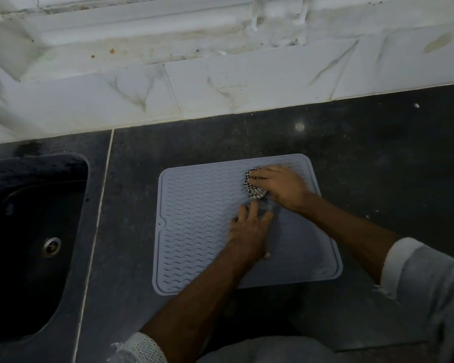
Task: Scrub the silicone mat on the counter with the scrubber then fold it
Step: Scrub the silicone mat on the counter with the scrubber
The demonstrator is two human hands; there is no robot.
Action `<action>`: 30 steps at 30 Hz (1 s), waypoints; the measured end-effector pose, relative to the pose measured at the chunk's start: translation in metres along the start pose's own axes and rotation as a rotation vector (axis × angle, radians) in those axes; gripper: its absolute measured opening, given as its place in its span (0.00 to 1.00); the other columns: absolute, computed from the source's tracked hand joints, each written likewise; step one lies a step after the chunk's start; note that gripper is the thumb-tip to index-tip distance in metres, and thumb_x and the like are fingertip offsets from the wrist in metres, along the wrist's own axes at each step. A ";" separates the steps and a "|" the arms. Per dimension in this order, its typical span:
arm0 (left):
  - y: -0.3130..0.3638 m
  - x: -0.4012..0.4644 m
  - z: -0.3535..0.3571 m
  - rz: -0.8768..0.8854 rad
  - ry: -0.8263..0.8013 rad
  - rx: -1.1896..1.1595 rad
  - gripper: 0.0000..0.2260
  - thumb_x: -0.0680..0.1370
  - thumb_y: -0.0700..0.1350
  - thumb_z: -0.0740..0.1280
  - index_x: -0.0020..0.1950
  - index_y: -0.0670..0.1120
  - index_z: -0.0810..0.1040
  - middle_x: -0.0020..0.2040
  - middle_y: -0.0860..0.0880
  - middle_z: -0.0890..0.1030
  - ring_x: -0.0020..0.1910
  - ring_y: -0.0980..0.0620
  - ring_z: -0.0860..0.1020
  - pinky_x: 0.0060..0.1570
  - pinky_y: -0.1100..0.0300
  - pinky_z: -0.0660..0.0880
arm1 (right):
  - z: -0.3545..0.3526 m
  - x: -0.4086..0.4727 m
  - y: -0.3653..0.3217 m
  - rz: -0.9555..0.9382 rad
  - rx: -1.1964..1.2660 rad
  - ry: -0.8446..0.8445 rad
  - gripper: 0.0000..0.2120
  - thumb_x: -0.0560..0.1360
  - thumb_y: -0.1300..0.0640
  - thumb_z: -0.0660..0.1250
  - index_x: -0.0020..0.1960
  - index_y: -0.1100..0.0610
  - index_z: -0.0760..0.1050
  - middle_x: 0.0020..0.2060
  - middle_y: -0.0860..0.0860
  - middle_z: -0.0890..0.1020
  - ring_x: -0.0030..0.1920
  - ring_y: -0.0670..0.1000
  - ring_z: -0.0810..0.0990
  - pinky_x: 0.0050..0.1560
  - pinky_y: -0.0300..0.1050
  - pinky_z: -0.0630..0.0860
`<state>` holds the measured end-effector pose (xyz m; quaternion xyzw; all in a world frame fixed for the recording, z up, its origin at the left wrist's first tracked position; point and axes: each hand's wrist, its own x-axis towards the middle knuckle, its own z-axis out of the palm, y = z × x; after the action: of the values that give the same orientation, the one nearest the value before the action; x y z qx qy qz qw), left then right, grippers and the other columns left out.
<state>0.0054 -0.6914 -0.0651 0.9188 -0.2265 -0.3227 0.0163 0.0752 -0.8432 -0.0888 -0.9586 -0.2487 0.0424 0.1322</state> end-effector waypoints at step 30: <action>0.001 0.008 0.007 -0.028 -0.001 0.015 0.49 0.67 0.54 0.77 0.77 0.54 0.46 0.77 0.43 0.41 0.75 0.36 0.43 0.69 0.36 0.56 | -0.012 0.005 -0.007 0.091 -0.034 -0.003 0.19 0.75 0.56 0.64 0.66 0.52 0.71 0.68 0.52 0.72 0.68 0.56 0.67 0.70 0.56 0.58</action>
<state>0.0062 -0.6945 -0.0748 0.9218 -0.2163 -0.3216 0.0047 0.0777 -0.8376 -0.0756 -0.9710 -0.2057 0.0453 0.1134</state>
